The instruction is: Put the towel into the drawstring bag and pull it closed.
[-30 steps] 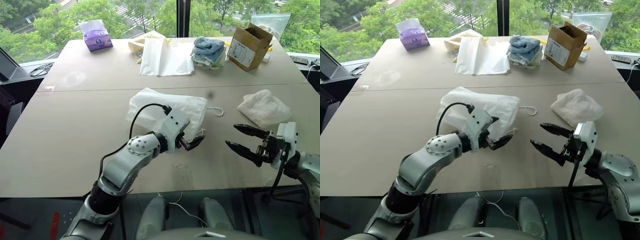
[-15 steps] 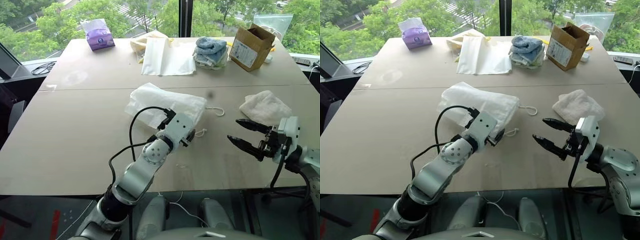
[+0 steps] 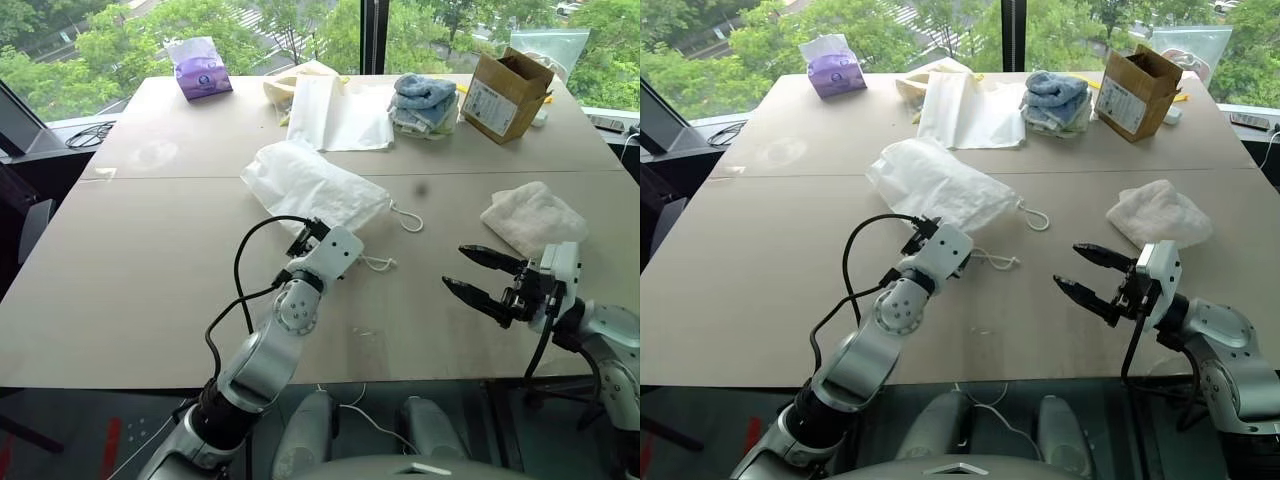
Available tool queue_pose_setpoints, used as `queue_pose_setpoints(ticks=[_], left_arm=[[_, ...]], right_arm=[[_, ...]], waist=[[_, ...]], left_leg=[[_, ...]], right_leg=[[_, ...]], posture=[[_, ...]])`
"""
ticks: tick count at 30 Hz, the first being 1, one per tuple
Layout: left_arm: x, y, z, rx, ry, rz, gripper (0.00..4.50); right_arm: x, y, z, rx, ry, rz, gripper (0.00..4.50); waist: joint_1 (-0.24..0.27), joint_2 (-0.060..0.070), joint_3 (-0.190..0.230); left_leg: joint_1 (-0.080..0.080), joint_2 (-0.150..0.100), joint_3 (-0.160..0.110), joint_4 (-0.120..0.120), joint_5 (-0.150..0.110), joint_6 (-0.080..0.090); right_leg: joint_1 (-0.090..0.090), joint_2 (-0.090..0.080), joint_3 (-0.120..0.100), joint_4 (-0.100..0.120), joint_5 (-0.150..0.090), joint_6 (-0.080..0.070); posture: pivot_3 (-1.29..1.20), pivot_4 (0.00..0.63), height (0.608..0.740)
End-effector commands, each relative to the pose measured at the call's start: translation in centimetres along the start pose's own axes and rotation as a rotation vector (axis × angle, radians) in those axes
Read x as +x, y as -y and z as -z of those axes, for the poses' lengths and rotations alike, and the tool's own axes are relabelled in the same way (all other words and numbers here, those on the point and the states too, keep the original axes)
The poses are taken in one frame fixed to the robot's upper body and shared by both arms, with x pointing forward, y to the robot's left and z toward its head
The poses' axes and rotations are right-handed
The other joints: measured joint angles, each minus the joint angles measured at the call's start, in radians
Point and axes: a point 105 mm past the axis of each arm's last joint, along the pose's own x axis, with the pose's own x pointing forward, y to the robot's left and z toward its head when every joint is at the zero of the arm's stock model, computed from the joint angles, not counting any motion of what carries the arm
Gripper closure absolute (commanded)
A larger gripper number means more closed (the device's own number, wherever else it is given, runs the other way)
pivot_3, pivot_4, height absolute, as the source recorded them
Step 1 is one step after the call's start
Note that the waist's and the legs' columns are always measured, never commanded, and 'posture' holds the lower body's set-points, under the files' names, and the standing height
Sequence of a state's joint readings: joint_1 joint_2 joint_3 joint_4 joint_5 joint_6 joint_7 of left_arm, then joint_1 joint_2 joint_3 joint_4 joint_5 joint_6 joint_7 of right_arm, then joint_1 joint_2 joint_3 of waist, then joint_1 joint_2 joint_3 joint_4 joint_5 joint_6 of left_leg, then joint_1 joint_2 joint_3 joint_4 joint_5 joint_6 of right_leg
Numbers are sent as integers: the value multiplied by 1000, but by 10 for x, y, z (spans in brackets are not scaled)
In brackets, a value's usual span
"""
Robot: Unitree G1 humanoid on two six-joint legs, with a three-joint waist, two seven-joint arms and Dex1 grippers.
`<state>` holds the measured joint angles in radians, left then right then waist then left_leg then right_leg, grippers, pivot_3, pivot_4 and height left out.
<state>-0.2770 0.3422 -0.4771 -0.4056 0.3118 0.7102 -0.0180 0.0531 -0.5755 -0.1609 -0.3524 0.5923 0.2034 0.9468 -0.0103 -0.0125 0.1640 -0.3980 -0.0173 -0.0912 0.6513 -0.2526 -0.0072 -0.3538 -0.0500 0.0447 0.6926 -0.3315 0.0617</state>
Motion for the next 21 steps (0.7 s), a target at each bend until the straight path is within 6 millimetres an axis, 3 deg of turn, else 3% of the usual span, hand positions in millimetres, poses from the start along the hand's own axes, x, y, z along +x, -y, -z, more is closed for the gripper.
queue_pose_setpoints(ticks=[1, 9, 10, 12, 17, 21], left_arm=[[3, -6, -10, 20, 58, -41, 974], [10, -17, -16, 20, 113, -112, 974], [10, -19, -18, 18, 125, -122, 1493], [8, -23, -22, 16, 151, -147, 2062], [6, -28, -23, 30, 173, -169, 4468], [6, -30, -19, 28, 161, -182, 4468]], right_arm=[[1, -2, -13, -52, 43, 7, 1170], [0, -5, -10, -48, 49, 22, 1170], [0, -4, -9, -47, 48, 24, 1170], [-1, -4, -8, -46, 48, 26, 1170], [0, -2, -5, -44, 50, 27, 1170], [0, 1, -4, -50, 51, 33, 1170]], waist=[[-1, 0, 0], [0, 0, 0], [-1, 0, 0], [-1, 0, 0], [0, 0, 0], [-1, 0, 0]], left_leg=[[0, 0, 0, 0, 0, 0], [0, 0, 0, 0, 0, 0], [0, 0, 0, 0, 0, 0], [0, 0, 0, 0, 0, 0], [0, 0, 0, 0, 0, 0], [0, 0, 0, 0, 0, 0]], right_leg=[[0, 0, 0, 0, 0, 0], [0, 0, 0, 0, 0, 0], [0, 0, 0, 0, 0, 0], [0, 0, 0, 0, 0, 0], [0, 0, 0, 0, 0, 0], [0, 0, 0, 0, 0, 0]], posture=[[0, 150, 740], [0, 150, 740], [0, 150, 740], [0, 150, 740], [0, 150, 740], [0, 150, 740]])
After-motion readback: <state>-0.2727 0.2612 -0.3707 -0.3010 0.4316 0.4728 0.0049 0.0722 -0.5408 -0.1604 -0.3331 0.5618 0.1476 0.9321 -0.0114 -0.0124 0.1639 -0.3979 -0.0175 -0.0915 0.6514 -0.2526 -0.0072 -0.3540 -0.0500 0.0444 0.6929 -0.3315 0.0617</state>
